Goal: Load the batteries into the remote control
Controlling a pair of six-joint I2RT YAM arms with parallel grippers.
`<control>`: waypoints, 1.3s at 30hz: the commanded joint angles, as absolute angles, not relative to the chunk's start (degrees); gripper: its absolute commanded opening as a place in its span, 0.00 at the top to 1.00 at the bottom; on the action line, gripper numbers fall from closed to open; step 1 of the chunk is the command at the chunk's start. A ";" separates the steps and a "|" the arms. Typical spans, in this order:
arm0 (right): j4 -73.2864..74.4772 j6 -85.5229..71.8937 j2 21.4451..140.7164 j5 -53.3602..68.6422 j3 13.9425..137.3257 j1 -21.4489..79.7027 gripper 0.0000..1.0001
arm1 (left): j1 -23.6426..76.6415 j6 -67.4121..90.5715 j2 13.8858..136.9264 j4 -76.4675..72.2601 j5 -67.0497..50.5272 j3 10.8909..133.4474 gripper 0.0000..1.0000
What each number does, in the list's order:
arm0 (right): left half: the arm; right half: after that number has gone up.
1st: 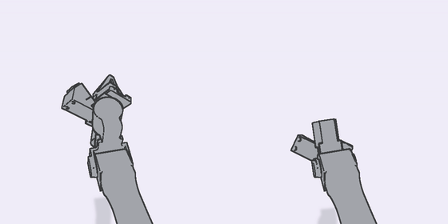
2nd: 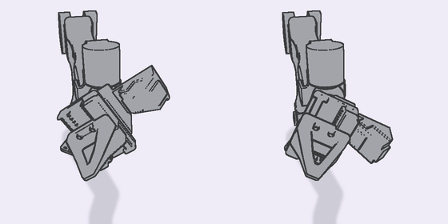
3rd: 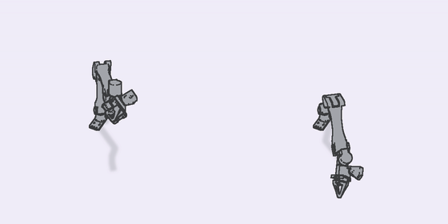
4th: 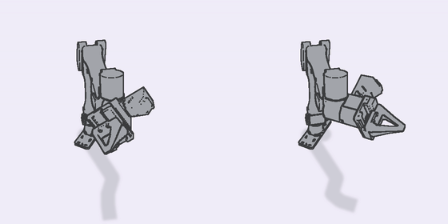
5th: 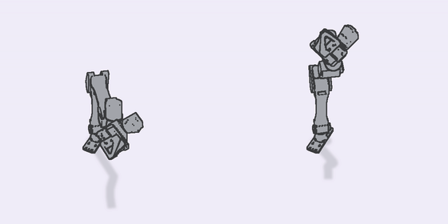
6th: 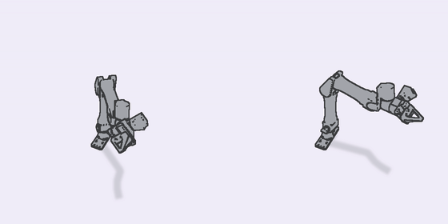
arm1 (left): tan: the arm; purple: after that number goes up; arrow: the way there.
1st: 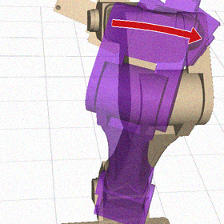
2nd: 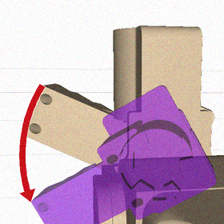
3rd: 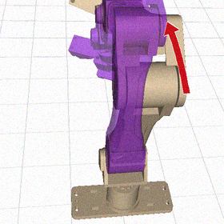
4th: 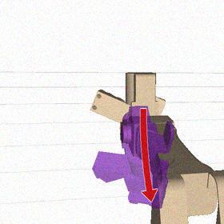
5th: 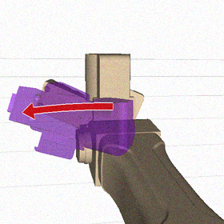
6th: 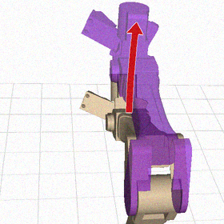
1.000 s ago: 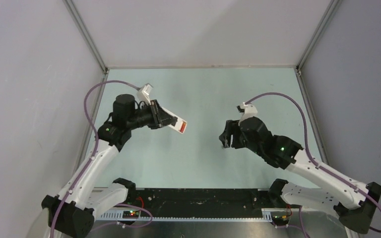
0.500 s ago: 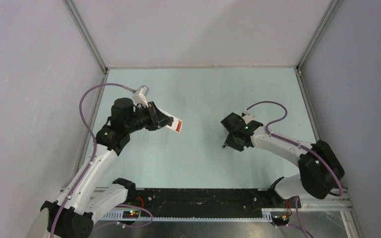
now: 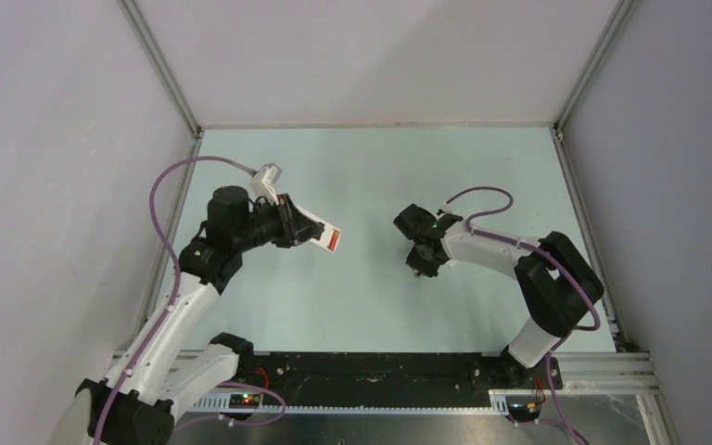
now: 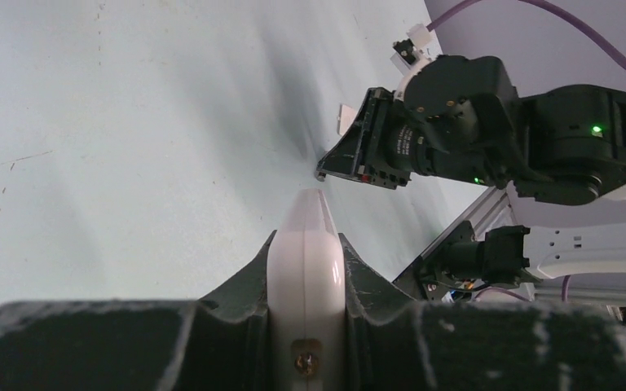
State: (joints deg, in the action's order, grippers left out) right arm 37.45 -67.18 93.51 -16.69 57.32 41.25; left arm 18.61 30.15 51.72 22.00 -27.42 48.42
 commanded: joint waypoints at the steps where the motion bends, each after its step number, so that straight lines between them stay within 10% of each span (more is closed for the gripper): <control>1: 41.44 -71.82 96.11 -20.38 60.97 42.08 0.70 | 18.38 27.42 50.41 20.01 -29.37 48.31 1.00; 27: 45.95 -75.66 102.29 -23.01 62.75 39.39 0.71 | 17.81 27.88 51.43 20.02 -32.34 47.92 1.00; 34: 44.40 -72.15 100.47 -23.70 62.75 40.15 1.00 | 17.76 29.06 52.47 19.87 -35.43 48.57 1.00; 39: 44.33 -69.28 91.30 -29.96 62.74 42.69 1.00 | 17.92 30.99 54.04 19.27 -37.29 49.38 1.00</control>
State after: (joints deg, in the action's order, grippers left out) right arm 44.05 -71.57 99.90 -22.22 62.30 40.95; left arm 18.17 28.71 53.19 21.96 -33.80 47.57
